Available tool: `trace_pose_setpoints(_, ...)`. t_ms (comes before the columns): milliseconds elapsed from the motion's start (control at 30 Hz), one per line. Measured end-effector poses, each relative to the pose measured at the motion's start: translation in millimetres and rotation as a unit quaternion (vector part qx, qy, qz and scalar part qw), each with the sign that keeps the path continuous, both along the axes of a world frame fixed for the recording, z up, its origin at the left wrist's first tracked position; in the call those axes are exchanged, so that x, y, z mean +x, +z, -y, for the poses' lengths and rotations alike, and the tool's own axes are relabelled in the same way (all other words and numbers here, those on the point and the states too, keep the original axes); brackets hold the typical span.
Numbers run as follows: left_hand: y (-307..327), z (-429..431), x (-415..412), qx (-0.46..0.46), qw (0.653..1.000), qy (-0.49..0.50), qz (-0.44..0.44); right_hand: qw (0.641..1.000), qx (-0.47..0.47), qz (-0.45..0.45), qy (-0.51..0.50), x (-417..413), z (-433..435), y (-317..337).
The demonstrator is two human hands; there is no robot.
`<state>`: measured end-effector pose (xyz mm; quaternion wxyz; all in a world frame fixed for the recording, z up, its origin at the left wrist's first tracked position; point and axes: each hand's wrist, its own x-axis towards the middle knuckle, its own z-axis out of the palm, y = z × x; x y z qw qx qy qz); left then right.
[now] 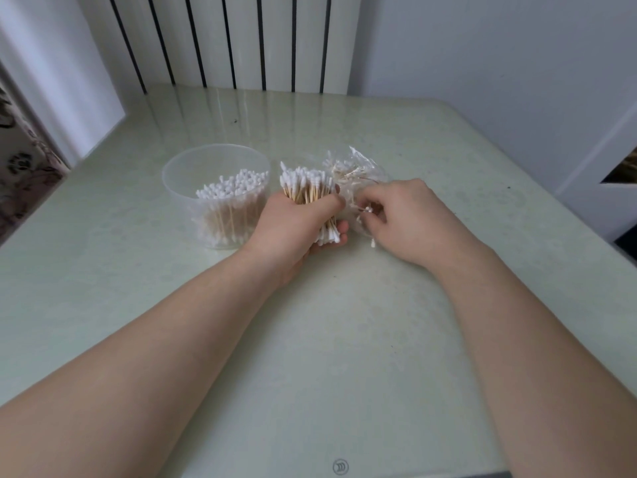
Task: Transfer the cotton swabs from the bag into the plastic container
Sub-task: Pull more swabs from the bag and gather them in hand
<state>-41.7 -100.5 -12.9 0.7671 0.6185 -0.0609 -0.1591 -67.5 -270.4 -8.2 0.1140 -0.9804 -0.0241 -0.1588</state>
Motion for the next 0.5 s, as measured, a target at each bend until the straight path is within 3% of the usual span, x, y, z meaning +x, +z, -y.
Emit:
trace_pose_setpoints(333,-3.8,0.7,0.7,0.015,0.999,0.014,0.035,0.983,0.141,0.117,0.009,-2.2,-5.4,1.2)
trace_pose_setpoints(500,-7.1,1.9,1.1,0.026,0.995,0.038,0.084,0.981,0.166,0.1,0.01,-2.6,-5.2,1.0)
